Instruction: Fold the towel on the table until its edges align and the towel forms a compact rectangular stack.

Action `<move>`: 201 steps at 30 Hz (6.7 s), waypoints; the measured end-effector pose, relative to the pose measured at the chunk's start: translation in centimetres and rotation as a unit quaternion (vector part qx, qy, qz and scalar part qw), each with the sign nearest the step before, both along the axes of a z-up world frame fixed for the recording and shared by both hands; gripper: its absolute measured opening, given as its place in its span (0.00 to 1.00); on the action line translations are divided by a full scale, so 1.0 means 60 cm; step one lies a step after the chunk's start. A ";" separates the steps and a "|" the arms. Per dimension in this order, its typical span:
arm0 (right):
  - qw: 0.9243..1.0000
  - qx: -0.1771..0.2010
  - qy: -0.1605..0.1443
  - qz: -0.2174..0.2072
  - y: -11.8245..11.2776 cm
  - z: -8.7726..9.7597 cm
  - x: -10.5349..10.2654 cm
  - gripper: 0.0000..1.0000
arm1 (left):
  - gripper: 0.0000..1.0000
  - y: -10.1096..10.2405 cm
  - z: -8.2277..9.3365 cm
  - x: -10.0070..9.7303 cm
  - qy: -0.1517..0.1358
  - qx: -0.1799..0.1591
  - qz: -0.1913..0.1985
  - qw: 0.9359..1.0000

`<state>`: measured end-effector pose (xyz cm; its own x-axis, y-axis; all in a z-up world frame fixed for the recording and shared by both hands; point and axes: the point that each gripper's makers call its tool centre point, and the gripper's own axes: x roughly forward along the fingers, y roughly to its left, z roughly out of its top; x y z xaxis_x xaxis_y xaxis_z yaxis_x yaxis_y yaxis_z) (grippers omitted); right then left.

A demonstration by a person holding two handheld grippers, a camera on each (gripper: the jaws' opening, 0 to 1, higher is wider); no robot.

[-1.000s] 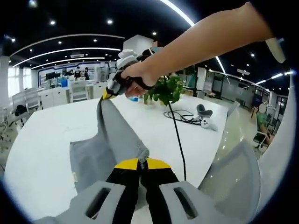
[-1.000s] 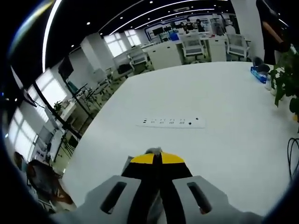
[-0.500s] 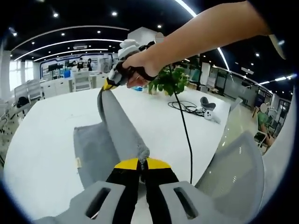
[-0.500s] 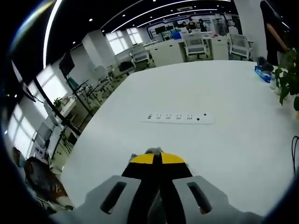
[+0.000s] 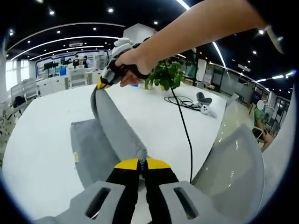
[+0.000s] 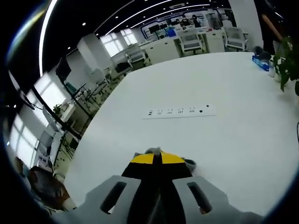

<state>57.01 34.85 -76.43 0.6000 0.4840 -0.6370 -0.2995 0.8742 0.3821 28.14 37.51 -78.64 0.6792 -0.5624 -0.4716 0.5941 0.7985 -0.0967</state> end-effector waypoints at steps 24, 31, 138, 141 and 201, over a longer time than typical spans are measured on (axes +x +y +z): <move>0.999 -0.017 0.003 0.036 0.110 -0.037 0.010 0.00 | 0.04 0.077 -0.045 0.004 0.059 -0.024 0.038 0.997; 0.999 -0.021 0.010 0.035 0.129 -0.065 0.014 0.00 | 0.04 0.091 -0.074 0.008 0.078 -0.019 0.038 0.996; 0.986 -0.056 -0.061 0.145 0.245 -0.191 0.034 0.03 | 0.11 0.168 -0.141 0.024 0.124 -0.026 0.054 0.991; 0.987 -0.069 -0.050 0.135 0.237 -0.201 0.038 0.07 | 0.11 0.168 -0.139 0.024 0.124 -0.026 0.054 0.990; 0.976 -0.042 -0.140 0.163 0.044 -0.023 -0.054 0.60 | 0.22 0.158 -0.047 0.077 0.029 0.032 0.000 0.999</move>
